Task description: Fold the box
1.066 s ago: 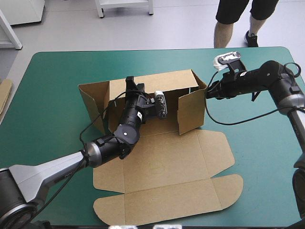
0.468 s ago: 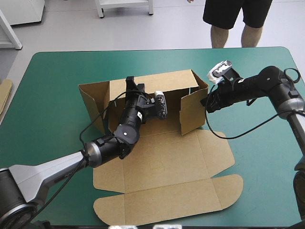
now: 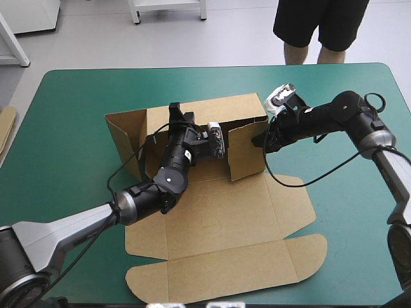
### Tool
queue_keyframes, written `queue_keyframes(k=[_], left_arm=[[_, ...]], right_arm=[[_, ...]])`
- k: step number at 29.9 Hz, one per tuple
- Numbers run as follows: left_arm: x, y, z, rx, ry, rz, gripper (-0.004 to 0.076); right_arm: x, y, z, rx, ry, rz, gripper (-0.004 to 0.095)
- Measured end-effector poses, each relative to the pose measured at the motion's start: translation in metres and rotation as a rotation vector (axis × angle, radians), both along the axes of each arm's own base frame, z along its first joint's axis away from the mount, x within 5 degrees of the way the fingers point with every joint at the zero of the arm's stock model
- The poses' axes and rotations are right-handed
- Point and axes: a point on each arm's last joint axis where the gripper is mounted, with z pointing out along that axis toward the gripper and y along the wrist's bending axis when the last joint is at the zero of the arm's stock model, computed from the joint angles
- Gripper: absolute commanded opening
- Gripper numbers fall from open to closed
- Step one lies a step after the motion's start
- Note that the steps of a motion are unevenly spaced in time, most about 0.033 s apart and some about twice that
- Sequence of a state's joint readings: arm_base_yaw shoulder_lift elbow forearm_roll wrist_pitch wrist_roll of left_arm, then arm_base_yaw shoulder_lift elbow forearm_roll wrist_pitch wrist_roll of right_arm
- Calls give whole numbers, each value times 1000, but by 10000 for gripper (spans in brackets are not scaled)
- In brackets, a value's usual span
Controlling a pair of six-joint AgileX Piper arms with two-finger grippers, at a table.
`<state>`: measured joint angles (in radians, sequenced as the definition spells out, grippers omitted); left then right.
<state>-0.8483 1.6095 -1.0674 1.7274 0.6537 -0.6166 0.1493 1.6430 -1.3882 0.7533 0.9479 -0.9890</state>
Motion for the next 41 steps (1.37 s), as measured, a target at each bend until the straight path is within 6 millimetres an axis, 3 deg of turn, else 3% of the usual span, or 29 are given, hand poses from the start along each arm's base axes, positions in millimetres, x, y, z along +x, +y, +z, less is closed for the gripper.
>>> queue_keyframes(k=[15,26,32,39,41], left_arm=[[2,5,1,-2,-10,49,-9],[3,5,5,-26,-12,63,-9],[3,6,4,-31,-4,72,-9],[3,6,3,-39,1,75,-3],[3,6,3,-57,3,80,35]], right_arm=[[9,18,3,15,-106,-79,456],[16,19,3,33,-157,-137,198],[24,21,-7,51,-134,-157,-18],[26,21,-9,62,-125,-166,-16],[26,21,-9,63,-125,-167,-17]])
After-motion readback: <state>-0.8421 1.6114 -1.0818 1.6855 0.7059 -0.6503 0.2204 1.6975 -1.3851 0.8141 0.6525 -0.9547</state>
